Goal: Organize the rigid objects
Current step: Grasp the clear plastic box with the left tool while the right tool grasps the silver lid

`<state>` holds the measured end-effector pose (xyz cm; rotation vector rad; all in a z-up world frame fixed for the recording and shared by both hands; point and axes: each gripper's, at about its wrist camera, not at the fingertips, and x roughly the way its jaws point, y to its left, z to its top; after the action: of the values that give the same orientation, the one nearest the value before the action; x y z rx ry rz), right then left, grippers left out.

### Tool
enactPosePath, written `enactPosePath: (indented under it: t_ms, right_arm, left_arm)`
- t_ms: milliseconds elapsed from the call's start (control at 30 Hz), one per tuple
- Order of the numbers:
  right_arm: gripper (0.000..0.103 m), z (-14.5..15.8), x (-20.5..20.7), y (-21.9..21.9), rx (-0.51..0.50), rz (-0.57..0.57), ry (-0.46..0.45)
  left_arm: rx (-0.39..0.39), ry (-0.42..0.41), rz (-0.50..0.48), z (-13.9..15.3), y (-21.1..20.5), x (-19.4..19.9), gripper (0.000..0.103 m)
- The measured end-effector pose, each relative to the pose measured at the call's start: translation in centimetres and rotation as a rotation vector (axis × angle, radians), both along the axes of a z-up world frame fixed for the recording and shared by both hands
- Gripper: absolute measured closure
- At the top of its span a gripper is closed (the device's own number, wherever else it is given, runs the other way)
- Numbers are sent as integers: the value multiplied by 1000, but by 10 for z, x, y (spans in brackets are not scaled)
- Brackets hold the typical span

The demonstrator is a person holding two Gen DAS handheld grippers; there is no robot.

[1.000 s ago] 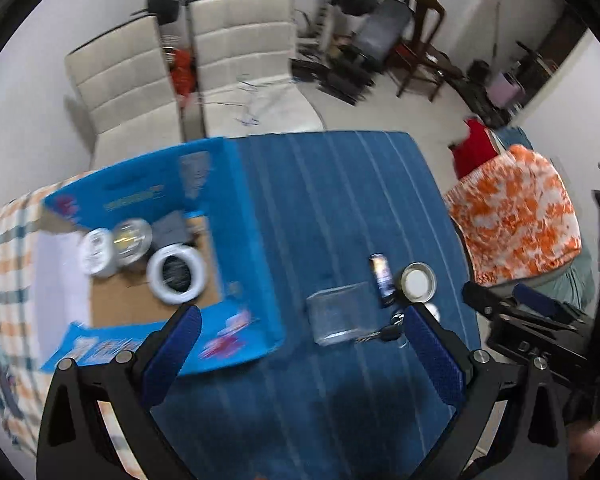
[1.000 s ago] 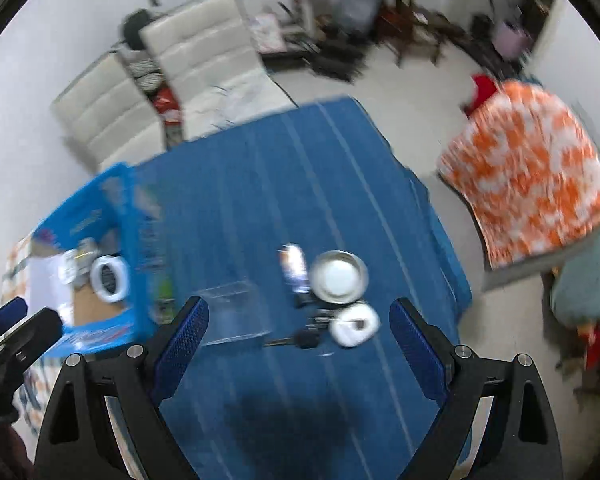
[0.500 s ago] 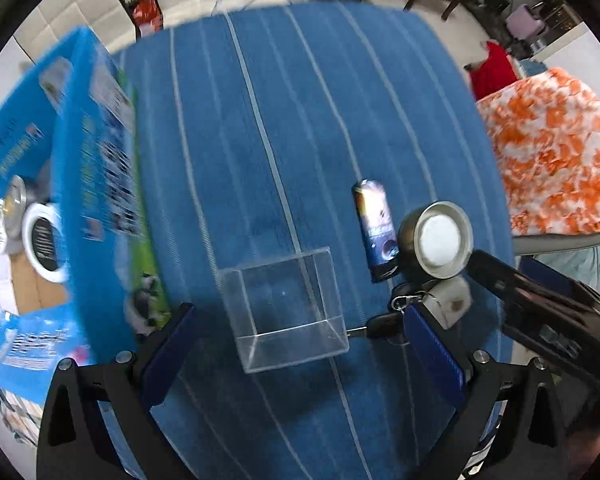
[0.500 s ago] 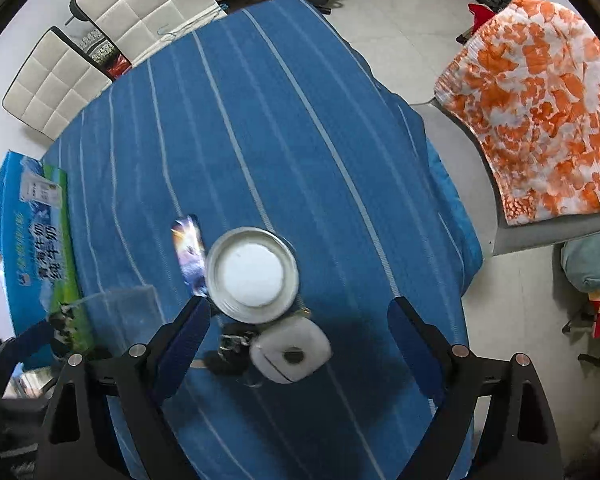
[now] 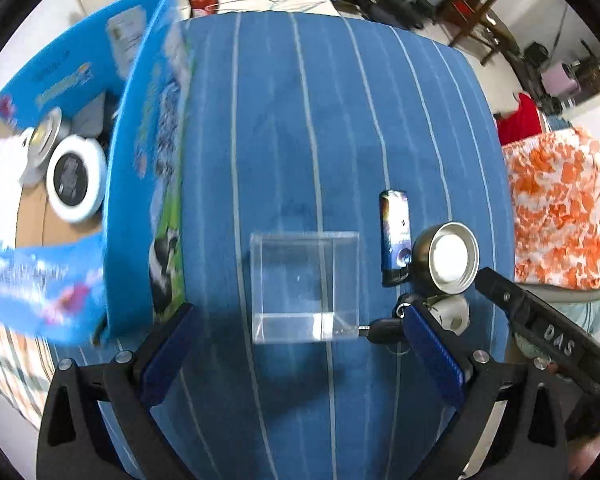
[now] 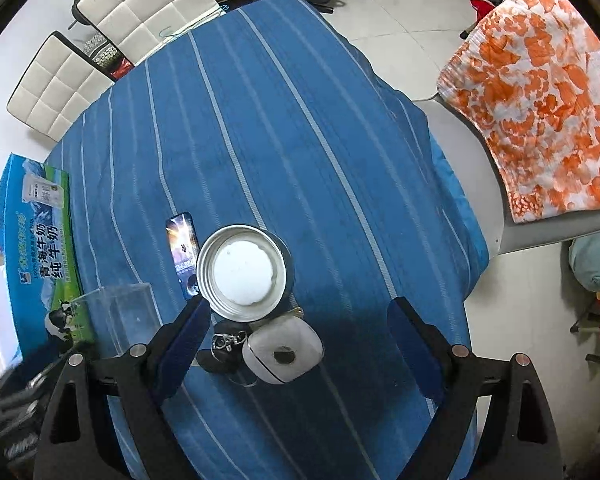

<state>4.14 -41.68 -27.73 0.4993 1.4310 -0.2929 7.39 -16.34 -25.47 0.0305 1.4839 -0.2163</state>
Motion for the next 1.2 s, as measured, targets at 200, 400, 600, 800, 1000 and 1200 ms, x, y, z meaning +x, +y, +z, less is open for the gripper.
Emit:
enactPosePath:
  t_ms: [200, 400, 600, 800, 1000, 1200]
  right_arm:
    - [11, -12, 2, 2, 15, 15, 20]
    - [11, -20, 16, 4, 52, 24, 23]
    - [11, -43, 43, 21, 82, 84, 75]
    - [34, -51, 48, 25, 0, 86, 114]
    - [34, -50, 48, 24, -26, 109, 109]
    - [35, -37, 41, 28, -34, 123, 84]
  left_arm:
    - [-2, 118, 50, -40, 0, 3, 0]
    - [15, 70, 27, -52, -14, 13, 39]
    - [24, 23, 11, -55, -20, 10, 40]
    - [18, 69, -9, -70, -22, 25, 39]
    - [29, 33, -13, -76, -27, 24, 42]
    - [13, 8, -12, -53, -20, 16, 42]
